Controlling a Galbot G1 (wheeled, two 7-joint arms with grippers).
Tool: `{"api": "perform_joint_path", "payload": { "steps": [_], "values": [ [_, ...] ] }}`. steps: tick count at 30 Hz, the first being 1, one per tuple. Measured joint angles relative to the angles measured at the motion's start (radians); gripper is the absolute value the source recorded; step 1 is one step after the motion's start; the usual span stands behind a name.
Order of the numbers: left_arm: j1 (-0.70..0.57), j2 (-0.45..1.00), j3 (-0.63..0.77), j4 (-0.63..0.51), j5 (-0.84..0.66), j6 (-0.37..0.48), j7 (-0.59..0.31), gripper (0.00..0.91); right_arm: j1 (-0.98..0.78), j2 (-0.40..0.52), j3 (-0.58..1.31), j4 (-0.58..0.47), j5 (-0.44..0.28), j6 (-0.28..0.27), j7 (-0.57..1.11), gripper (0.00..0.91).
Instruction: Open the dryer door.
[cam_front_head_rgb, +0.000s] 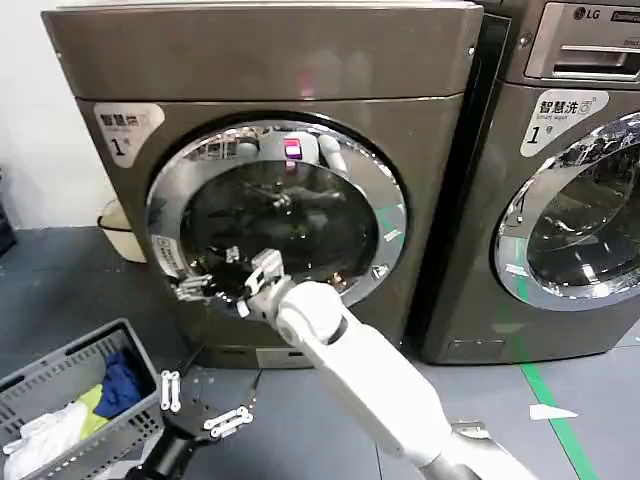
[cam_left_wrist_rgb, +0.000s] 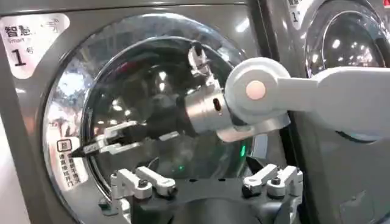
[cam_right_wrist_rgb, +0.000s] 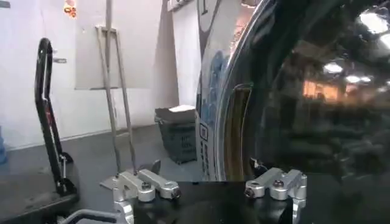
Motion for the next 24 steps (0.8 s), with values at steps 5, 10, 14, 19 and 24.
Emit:
{"api": "perform_joint_path", "payload": {
  "steps": [5,10,14,19,24],
  "values": [
    [-0.001,0.001,0.000,-0.001,0.000,0.000,0.000,0.907,0.003,0.010,-0.007,-0.014,-0.001,0.001,0.019,0.907],
    [-0.001,0.001,0.000,-0.001,-0.001,0.000,0.000,0.907,0.008,0.012,-0.015,-0.029,0.000,0.004,0.014,0.907],
    [-0.001,0.000,0.001,0.001,-0.001,0.000,0.000,0.907,0.015,0.012,-0.022,-0.044,0.000,0.005,0.006,0.907],
    [0.001,-0.002,0.001,0.000,0.000,0.000,0.000,0.907,0.024,0.012,-0.027,-0.061,0.000,0.009,-0.007,0.907],
    [0.005,-0.003,0.001,-0.002,0.000,0.000,0.000,0.907,0.036,0.013,-0.031,-0.089,0.001,0.014,-0.013,0.907]
  ]
}}
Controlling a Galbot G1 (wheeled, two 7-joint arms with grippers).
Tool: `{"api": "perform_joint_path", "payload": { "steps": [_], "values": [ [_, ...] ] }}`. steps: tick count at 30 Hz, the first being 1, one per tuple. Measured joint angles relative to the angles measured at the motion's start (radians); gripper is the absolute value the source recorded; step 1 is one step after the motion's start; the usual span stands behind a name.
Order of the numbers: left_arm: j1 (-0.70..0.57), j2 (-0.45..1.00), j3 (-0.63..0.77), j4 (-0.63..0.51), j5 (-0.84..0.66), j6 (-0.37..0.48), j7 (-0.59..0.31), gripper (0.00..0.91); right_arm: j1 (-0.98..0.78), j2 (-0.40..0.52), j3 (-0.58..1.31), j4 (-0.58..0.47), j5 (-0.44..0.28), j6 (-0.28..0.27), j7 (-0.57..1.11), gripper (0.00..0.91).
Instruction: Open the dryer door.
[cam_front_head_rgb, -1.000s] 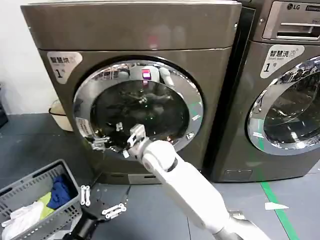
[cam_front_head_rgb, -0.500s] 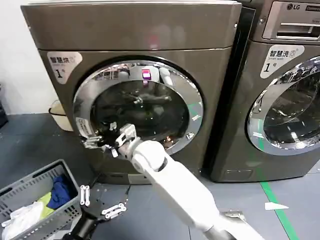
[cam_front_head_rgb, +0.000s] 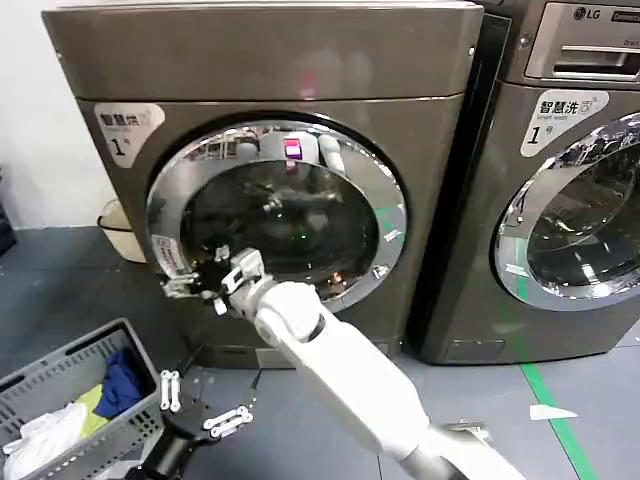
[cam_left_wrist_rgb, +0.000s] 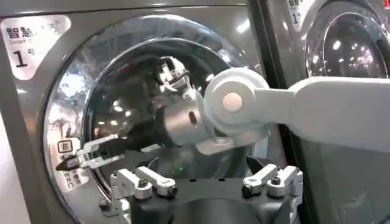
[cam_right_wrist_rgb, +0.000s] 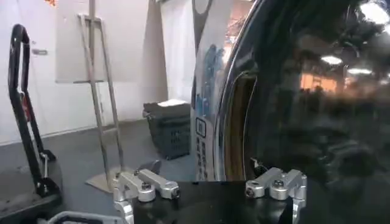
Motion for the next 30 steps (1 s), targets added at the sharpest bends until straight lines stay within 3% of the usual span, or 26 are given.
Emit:
{"api": "perform_joint_path", "payload": {
  "steps": [30],
  "values": [
    [0.007,-0.004,0.000,-0.001,0.002,-0.001,0.000,0.907,0.045,0.001,-0.037,-0.095,-0.007,0.019,-0.042,0.907]
  ]
}}
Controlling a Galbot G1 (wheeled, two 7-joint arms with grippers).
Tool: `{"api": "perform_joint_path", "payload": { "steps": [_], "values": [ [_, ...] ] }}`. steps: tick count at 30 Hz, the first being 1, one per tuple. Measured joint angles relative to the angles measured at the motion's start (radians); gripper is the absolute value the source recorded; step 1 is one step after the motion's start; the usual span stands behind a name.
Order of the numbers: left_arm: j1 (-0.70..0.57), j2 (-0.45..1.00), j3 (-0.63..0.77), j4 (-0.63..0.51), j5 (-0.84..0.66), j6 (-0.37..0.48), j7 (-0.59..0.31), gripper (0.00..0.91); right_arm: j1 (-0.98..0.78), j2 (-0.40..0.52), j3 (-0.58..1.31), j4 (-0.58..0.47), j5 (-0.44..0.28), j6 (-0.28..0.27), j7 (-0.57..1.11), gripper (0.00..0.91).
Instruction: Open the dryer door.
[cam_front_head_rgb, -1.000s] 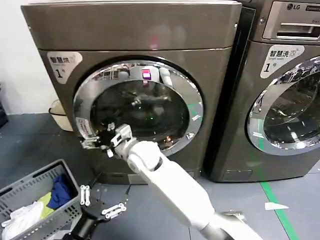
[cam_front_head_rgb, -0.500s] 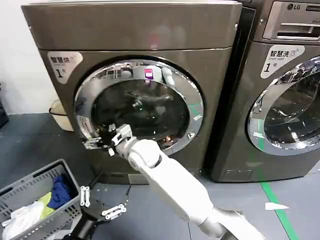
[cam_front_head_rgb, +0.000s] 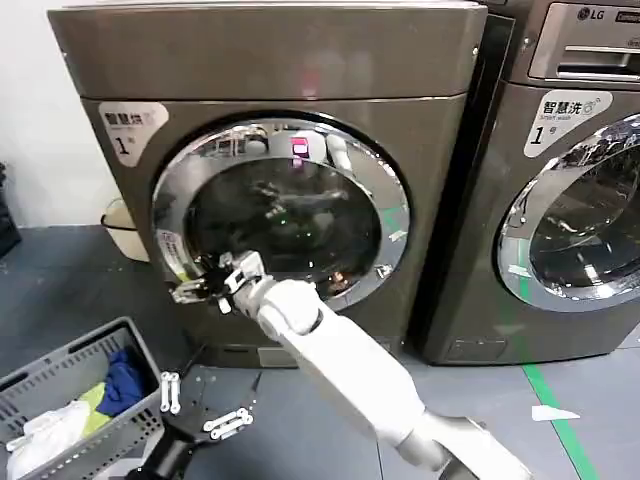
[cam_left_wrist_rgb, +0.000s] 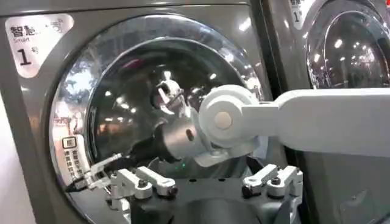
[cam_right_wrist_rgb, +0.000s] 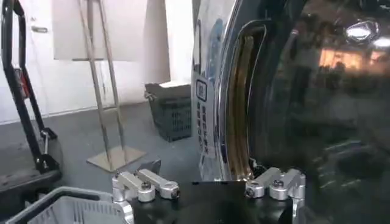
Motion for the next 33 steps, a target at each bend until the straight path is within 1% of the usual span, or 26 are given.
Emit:
{"api": "perform_joint_path", "payload": {
  "steps": [11,26,33],
  "values": [
    [0.005,-0.001,-0.002,-0.004,0.001,0.000,0.000,0.907,0.007,-0.001,-0.006,-0.004,-0.001,0.003,-0.011,0.907],
    [0.025,0.003,-0.020,-0.014,0.013,-0.002,-0.001,0.907,0.010,-0.002,-0.023,0.061,0.003,-0.001,-0.016,0.907],
    [0.026,0.002,-0.022,-0.014,0.014,-0.001,-0.001,0.907,0.019,-0.002,-0.035,0.062,0.003,-0.001,-0.032,0.907]
  ]
}}
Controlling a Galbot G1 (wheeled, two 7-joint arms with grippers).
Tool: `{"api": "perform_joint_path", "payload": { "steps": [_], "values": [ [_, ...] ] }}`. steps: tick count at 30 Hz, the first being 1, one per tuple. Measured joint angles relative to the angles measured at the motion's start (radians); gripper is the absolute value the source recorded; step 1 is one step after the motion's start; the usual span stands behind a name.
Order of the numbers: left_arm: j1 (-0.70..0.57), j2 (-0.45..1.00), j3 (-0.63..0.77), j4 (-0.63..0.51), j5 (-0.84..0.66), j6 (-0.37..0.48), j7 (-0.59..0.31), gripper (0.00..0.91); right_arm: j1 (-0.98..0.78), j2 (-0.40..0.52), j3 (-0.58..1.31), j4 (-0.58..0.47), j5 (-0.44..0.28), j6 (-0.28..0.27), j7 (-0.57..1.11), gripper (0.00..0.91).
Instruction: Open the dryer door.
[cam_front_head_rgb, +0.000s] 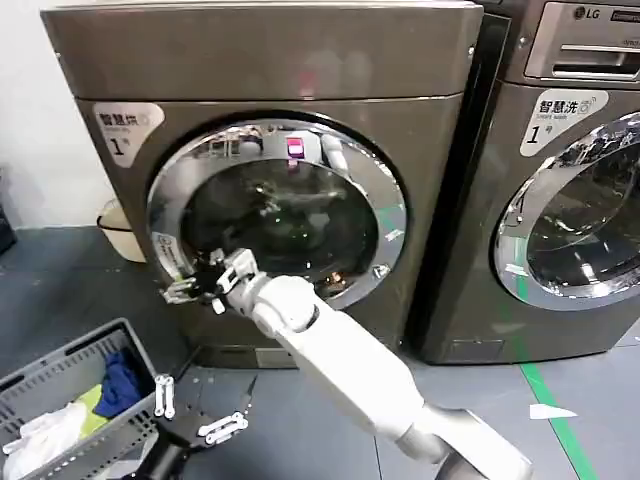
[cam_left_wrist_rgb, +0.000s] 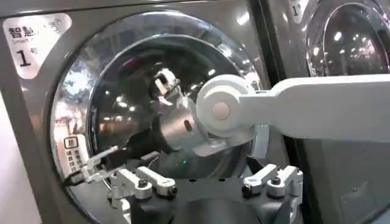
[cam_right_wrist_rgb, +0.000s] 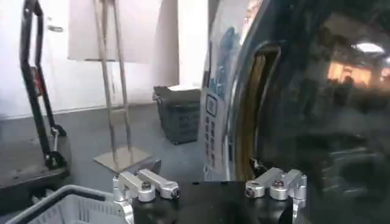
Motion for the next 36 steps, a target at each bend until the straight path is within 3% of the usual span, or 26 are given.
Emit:
{"api": "perform_joint_path", "payload": {
  "steps": [20,36],
  "values": [
    [0.016,0.008,-0.053,0.001,-0.015,0.009,-0.008,0.907,0.000,0.000,-0.020,0.023,0.006,0.002,-0.047,0.907],
    [0.063,0.004,-0.189,0.026,-0.048,0.003,-0.041,0.907,-0.009,-0.002,-0.047,0.137,0.103,-0.013,-0.096,0.907]
  ]
}}
